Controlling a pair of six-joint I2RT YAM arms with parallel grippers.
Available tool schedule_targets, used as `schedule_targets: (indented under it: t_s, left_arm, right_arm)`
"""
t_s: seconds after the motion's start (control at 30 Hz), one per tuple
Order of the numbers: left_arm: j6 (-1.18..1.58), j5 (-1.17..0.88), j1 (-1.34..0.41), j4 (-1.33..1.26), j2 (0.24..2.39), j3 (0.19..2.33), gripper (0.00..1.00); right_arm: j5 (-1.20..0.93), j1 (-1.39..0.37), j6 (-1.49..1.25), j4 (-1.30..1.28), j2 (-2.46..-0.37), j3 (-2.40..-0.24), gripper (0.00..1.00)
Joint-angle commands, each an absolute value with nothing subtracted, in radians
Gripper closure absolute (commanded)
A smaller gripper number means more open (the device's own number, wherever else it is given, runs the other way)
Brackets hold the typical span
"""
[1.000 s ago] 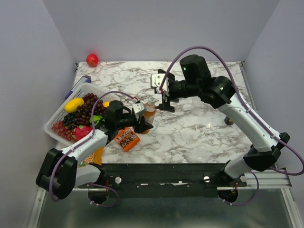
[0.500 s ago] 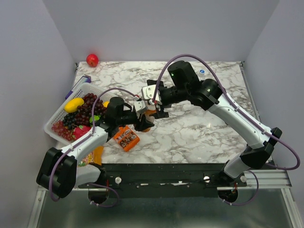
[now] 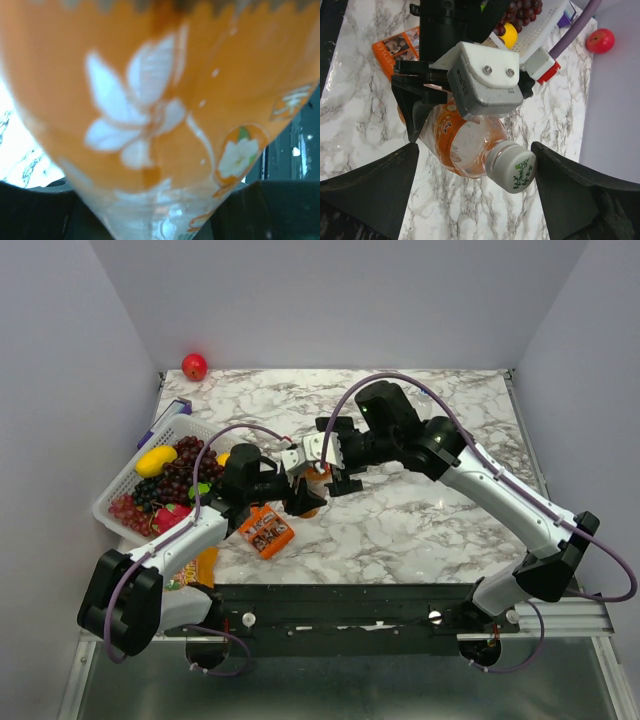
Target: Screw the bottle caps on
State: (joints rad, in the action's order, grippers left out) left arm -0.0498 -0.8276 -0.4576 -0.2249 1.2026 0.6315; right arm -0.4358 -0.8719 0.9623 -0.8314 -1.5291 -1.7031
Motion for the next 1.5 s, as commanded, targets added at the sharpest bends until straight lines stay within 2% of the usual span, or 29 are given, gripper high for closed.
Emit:
schedule_targets:
  t_s: [0.0, 0.23, 0.47, 0.57, 0.6, 0.63, 0.77, 0.83, 0.93, 1.17, 1.47]
  left_arm:
    - [0.130, -0.808, -0.413, -0.386, 1.210, 0.621, 1.00]
    - [0.166, -0.796, -0.380, -0.445, 1.220, 0.611, 1.00]
    - [0.086, -0.887, -0.393, -0.378, 1.210, 0.623, 1.00]
    - [-0.064, -0.922, -0.422, -0.243, 1.194, 0.644, 1.00]
    - [-0.133, -0.926, -0.429, -0.214, 1.189, 0.650, 1.00]
    - [-0.161, -0.934, -0.431, -0.157, 1.184, 0.652, 1.00]
    - [-0.294, -0.924, -0.434, -0.051, 1.158, 0.664, 1.00]
    - [-0.357, -0.913, -0.436, -0.016, 1.152, 0.663, 1.00]
    - [-0.403, -0.894, -0.434, 0.021, 1.146, 0.672, 1.00]
    - [-0.431, -0.888, -0.434, 0.040, 1.134, 0.676, 1.00]
    - [-0.468, -0.893, -0.436, 0.067, 1.134, 0.690, 1.00]
  right_arm:
    - [-0.385, -0.881, 0.943, -0.905, -1.482, -1.651, 0.00]
    - [-0.321, -0.879, 0.937, -0.945, -1.442, -1.562, 0.00]
    - [-0.203, -0.871, 0.861, -0.870, -1.453, -1.535, 0.00]
    - [-0.273, -0.815, 0.790, -0.903, -1.518, -1.754, 0.00]
    - [-0.309, -0.787, 0.785, -0.935, -1.540, -1.922, 0.00]
    - [-0.381, -0.775, 0.790, -1.015, -1.561, -1.995, 0.00]
    - [-0.491, -0.765, 0.924, -1.198, -1.618, -2.163, 0.05]
    - [-0.531, -0.767, 0.954, -1.258, -1.609, -2.116, 0.14]
    - [-0.577, -0.769, 1.015, -1.323, -1.591, -2.048, 0.20]
    - [-0.584, -0.775, 1.075, -1.284, -1.546, -1.905, 0.18]
    - [-0.614, -0.776, 1.020, -1.247, -1.578, -1.919, 0.23]
